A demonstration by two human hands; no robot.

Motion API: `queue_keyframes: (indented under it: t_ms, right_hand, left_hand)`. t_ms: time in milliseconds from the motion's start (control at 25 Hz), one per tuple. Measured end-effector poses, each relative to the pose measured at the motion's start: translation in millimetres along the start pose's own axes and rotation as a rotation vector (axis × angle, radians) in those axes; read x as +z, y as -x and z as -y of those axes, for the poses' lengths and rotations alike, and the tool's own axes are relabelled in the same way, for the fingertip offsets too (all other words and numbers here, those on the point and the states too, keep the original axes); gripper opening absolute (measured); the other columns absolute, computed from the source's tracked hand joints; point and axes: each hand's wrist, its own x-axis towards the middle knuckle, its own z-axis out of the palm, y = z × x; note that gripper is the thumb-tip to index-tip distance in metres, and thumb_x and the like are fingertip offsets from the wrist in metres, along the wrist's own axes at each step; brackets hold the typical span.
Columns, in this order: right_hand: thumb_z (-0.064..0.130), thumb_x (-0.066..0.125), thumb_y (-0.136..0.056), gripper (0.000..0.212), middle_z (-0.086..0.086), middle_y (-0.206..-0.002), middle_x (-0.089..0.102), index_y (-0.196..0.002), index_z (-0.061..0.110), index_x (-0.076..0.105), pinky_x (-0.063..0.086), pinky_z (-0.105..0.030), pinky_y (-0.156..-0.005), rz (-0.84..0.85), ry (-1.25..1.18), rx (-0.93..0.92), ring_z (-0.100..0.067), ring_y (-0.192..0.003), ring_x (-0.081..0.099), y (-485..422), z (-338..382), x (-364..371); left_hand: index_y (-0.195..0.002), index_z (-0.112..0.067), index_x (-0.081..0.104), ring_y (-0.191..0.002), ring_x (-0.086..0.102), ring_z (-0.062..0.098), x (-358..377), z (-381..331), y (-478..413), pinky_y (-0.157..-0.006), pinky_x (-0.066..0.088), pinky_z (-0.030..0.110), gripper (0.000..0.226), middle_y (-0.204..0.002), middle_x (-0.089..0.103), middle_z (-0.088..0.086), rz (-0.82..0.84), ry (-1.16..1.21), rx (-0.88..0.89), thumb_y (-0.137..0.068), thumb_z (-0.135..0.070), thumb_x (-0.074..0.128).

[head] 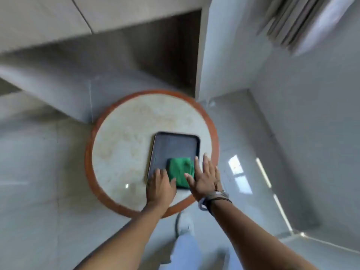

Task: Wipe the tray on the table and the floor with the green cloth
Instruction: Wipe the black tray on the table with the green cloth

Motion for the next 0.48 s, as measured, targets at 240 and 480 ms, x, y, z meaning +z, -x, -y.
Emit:
queue_keyframes:
  t_ms: [240,480]
  right_hand:
    - [0.036,0.037,-0.095,0.062,-0.01,-0.162,0.006,-0.15,0.018,0.016,0.009,-0.051,-0.116,0.102,0.115,-0.067,-0.026,-0.146,0.011,-46.9,-6.5,97.3]
    - [0.021,0.048,-0.09,0.062,-0.013,-0.16,0.016,-0.147,0.013,0.026,0.016,-0.048,-0.116,0.051,-0.036,-0.134,-0.029,-0.144,0.022,-39.0,-25.7,86.9]
  left_hand:
    - [-0.096,-0.005,0.068,-0.097,0.066,0.034,63.3,2.4,-77.4,-0.079,0.054,0.038,0.039,-0.103,0.071,0.016,0.035,0.401,-0.166,-0.077,-0.039,0.072]
    - [-0.05,-0.013,0.047,-0.05,0.049,0.02,75.5,-1.0,-66.9,-0.045,0.034,0.025,0.043,-0.048,0.05,-0.005,0.115,0.7,-0.385,-0.063,-0.039,0.079]
